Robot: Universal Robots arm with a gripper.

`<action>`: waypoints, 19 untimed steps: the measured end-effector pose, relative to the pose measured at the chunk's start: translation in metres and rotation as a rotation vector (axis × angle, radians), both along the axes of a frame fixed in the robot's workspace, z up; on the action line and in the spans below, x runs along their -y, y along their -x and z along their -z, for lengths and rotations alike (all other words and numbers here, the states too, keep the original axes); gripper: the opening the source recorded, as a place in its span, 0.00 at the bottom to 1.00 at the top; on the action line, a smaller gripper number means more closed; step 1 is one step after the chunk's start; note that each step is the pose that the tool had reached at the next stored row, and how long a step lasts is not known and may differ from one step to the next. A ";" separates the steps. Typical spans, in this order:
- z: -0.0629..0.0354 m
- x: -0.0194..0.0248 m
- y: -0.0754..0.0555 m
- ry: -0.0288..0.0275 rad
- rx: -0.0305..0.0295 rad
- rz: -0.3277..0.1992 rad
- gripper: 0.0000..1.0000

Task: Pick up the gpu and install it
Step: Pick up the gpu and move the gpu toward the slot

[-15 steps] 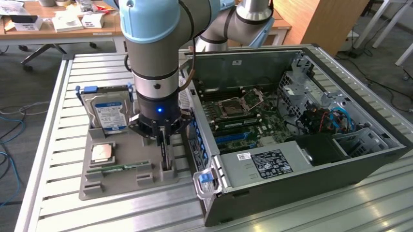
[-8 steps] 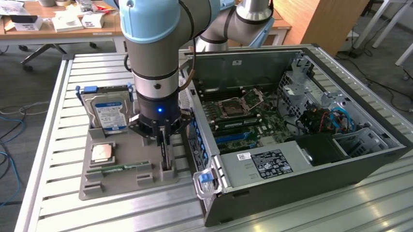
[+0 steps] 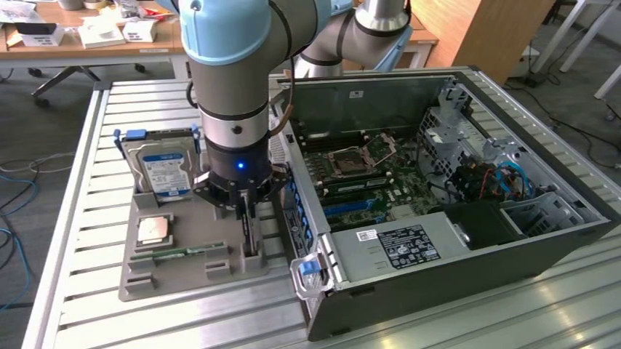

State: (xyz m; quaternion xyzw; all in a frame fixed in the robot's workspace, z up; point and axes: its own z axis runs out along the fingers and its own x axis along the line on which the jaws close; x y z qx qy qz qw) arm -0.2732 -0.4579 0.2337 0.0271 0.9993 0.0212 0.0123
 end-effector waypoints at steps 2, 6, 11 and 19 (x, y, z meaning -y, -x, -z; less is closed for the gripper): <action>0.0000 0.0000 0.000 0.0000 0.0000 -0.006 0.26; 0.0000 0.0000 0.000 0.0000 -0.0001 -0.007 0.26; 0.0000 0.0000 0.000 0.0000 0.0000 -0.007 0.26; -0.0053 0.0000 0.000 0.0000 0.0000 -0.008 0.26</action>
